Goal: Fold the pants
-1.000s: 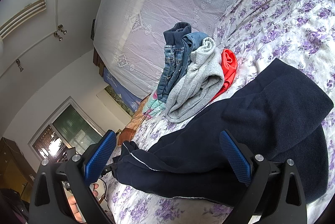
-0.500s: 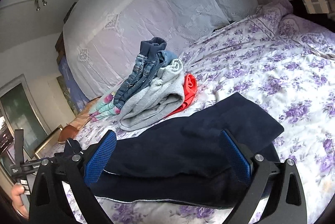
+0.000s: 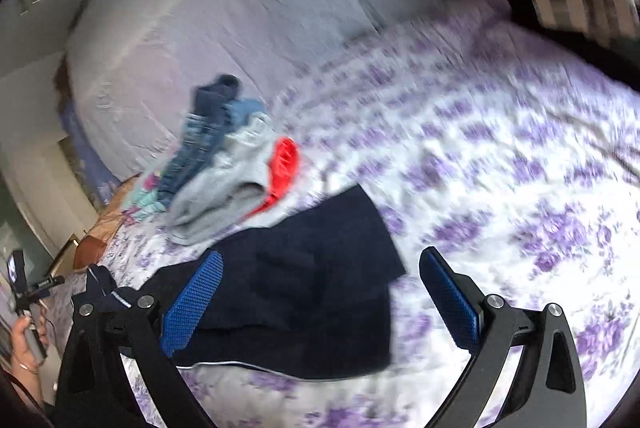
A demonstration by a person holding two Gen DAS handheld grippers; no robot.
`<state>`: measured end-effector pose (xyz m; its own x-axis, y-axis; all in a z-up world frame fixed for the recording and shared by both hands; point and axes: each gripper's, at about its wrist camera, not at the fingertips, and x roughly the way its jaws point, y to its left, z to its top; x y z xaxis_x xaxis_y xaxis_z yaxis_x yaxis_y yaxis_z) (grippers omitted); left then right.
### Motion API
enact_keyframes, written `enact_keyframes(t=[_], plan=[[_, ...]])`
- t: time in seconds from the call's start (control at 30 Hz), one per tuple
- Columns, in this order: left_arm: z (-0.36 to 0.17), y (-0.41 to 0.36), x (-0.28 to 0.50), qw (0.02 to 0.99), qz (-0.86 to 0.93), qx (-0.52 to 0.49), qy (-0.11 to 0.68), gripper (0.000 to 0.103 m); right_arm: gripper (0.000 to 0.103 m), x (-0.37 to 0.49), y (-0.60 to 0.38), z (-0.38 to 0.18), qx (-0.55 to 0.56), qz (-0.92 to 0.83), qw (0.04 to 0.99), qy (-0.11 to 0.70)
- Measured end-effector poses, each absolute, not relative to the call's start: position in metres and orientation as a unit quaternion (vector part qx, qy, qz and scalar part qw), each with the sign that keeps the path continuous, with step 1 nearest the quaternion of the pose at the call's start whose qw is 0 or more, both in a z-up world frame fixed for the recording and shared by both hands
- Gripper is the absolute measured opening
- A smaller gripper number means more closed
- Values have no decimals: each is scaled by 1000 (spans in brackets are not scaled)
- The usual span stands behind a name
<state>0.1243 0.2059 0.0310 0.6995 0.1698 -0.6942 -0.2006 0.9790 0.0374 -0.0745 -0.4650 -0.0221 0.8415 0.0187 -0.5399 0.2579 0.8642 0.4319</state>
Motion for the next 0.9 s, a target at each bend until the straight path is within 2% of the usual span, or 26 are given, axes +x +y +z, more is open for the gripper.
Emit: enact_keyframes(t=[0.07, 0.1, 0.13, 0.17, 0.2, 0.3, 0.5, 0.63, 0.77, 0.8, 0.83, 0.87, 0.9], plan=[[22, 220, 142, 915, 95, -38, 390, 98, 99, -55, -475, -33, 269, -57, 912, 305], [16, 222, 152, 910, 91, -43, 401, 98, 96, -46, -479, -42, 284, -52, 903, 318], [13, 222, 156, 909, 89, -40, 406, 98, 88, -34, -483, -52, 305, -34, 890, 336], [11, 219, 160, 908, 85, -33, 408, 98, 58, -28, -484, -59, 312, -30, 883, 350], [9, 215, 162, 908, 84, -22, 409, 98, 23, -23, -485, -65, 313, -34, 878, 359], [4, 210, 171, 905, 76, -12, 419, 98, 12, -30, -481, -60, 311, -9, 892, 327], [9, 201, 186, 907, 35, -11, 420, 98, 11, -64, -466, -18, 301, 47, 919, 251], [-3, 181, 205, 891, 9, -12, 454, 98, 11, -91, -461, 11, 308, 79, 925, 206], [-22, 167, 220, 867, -17, -55, 495, 97, 11, -117, -462, 33, 319, 87, 927, 177], [-29, 162, 222, 860, -22, -56, 506, 92, 11, -121, -463, 35, 322, 88, 927, 174], [-37, 155, 224, 853, -28, -49, 519, 62, 11, -126, -463, 39, 321, 87, 928, 170], [-43, 149, 224, 847, -24, -37, 530, 57, 11, -128, -463, 41, 320, 85, 929, 167], [-43, 146, 221, 852, -18, -30, 522, 55, 11, -130, -463, 42, 319, 84, 929, 165]])
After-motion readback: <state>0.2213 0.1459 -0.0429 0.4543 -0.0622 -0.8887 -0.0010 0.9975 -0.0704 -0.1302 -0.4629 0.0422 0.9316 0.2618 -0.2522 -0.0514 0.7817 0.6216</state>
